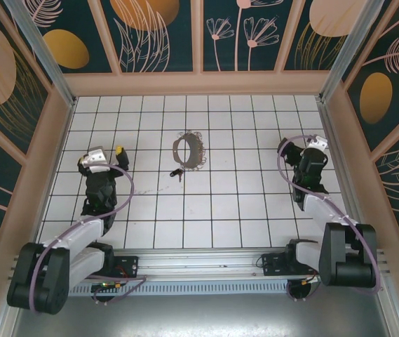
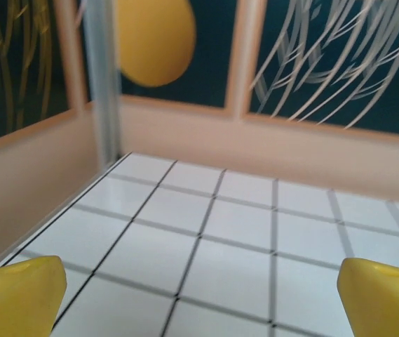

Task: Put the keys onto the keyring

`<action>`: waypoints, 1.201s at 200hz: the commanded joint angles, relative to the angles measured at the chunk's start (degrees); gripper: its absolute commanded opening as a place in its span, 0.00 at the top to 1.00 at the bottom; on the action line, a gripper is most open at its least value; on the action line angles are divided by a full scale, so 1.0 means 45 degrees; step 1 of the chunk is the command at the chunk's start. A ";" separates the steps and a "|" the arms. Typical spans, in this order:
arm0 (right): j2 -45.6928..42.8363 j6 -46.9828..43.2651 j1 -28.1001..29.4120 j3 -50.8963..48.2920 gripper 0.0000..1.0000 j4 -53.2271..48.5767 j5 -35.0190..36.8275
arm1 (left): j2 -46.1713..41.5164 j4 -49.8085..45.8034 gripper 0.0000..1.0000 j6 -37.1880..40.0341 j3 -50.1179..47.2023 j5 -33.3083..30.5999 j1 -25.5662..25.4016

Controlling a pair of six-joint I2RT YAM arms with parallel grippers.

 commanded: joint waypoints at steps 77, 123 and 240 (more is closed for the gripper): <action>0.4698 -0.2639 -0.0234 -0.3162 0.01 1.0679 -0.1714 | 0.5836 0.6850 0.01 0.1014 -0.0594 0.0705 0.0854; 0.4532 -0.2951 -0.0415 -0.2309 0.02 0.8775 -0.3048 | 0.5850 0.4260 0.01 0.0380 0.0685 0.3062 0.1993; 0.4495 -0.3047 0.0021 -0.2282 0.01 0.8687 -0.2006 | 0.5783 0.4411 0.02 0.0429 0.0591 0.3065 0.2007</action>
